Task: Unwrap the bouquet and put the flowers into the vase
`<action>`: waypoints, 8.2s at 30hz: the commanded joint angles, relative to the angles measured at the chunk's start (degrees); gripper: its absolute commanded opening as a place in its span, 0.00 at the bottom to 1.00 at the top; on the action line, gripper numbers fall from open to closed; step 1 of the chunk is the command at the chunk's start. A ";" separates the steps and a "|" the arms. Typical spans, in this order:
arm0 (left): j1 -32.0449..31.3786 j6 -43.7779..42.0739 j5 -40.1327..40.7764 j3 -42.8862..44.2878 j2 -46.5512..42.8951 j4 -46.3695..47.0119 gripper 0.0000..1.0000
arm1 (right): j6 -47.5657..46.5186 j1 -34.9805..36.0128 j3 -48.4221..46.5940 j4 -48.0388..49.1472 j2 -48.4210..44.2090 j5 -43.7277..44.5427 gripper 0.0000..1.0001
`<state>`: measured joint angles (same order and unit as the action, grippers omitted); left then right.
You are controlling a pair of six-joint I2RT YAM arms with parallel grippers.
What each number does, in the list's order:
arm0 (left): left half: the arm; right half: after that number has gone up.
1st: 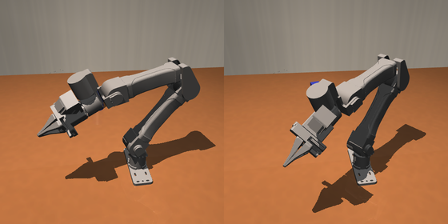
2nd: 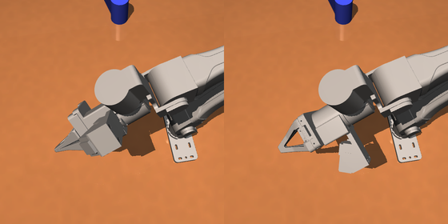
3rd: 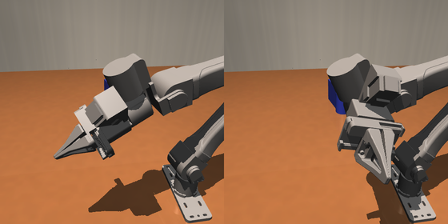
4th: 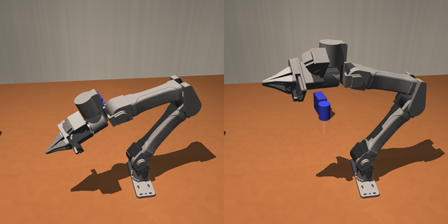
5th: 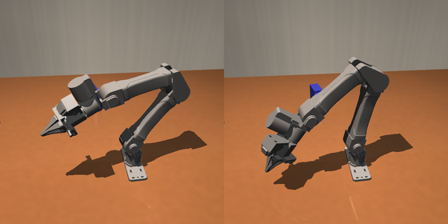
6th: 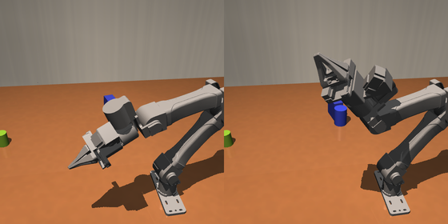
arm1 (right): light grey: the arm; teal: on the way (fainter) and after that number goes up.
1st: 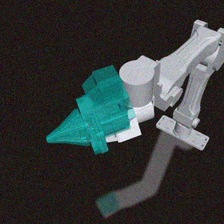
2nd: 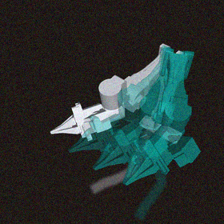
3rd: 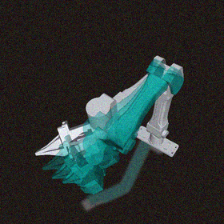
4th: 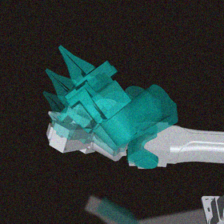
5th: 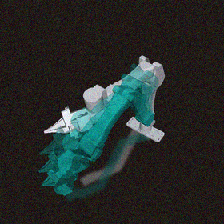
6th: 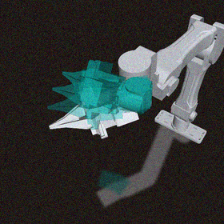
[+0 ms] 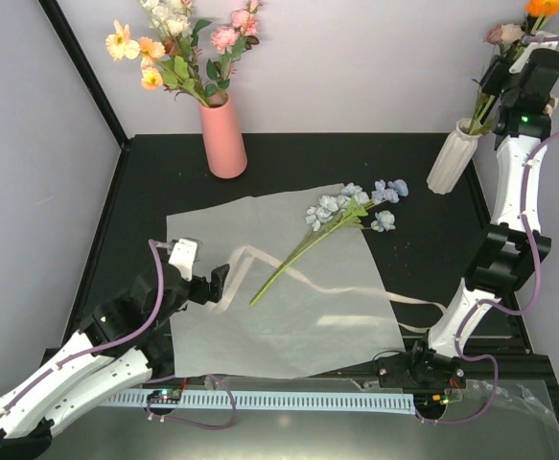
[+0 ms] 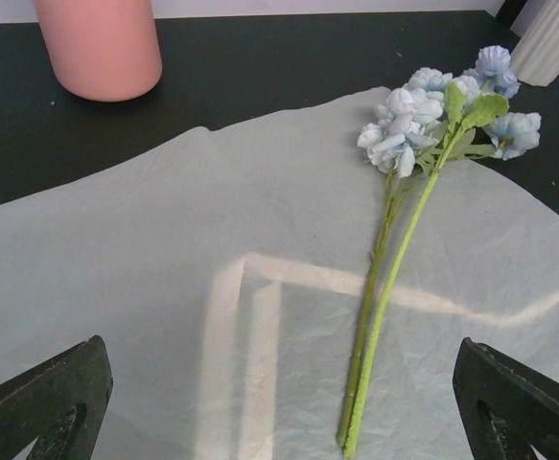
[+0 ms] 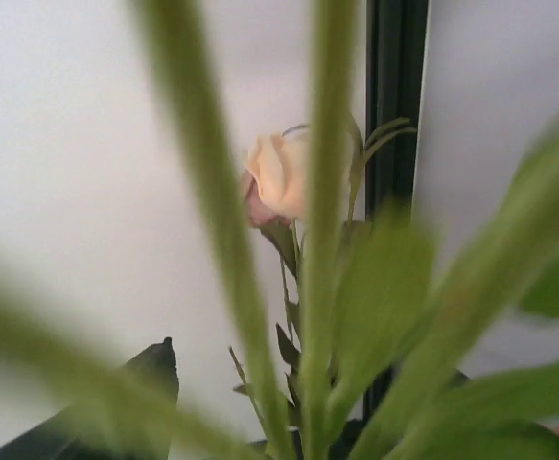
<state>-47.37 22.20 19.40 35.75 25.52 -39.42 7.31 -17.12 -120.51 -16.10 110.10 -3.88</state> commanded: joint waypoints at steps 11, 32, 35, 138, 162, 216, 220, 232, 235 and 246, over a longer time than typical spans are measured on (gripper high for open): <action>0.00 -0.97 0.64 0.08 -0.24 0.88 0.99 | 13.73 0.03 -6.58 -23.42 -0.61 0.24 1.00; 0.09 -1.14 -1.17 0.65 1.42 0.66 0.99 | 18.65 0.69 8.15 -34.70 -15.74 -6.80 1.00; 0.07 -1.28 -1.65 1.49 2.67 0.16 0.99 | 18.85 0.78 10.44 -34.67 -19.39 -9.08 1.00; -5.74 -18.38 -4.02 42.92 89.75 -4.47 0.02 | 15.34 24.47 73.37 -14.59 -59.08 -3.59 0.98; -0.18 -7.53 -28.84 35.36 72.56 2.25 0.02 | 17.31 24.49 72.91 -12.66 -61.50 -9.34 0.98; -1.84 0.58 -59.04 15.70 50.98 30.49 0.02 | 38.25 28.29 79.73 15.56 -57.49 -39.36 0.48; -2.14 0.29 -58.73 15.35 50.91 30.44 0.02 | 38.52 28.27 79.35 15.53 -57.81 -39.02 0.43; -3.28 -0.87 -57.19 15.41 51.36 29.43 0.02 | 38.79 28.90 78.56 15.10 -57.21 -38.22 0.26; -3.55 -1.23 -56.80 15.43 51.41 29.16 0.02 | 38.50 28.95 78.52 14.54 -57.11 -37.98 0.21; -3.69 -4.89 -47.70 16.00 47.41 21.93 0.70 | 28.28 28.99 71.09 5.19 -57.67 -34.05 0.02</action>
<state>-50.76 20.40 -34.46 50.92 77.12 -12.53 42.65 11.55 -43.83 -6.15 53.19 -41.30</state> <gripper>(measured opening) 0.388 0.052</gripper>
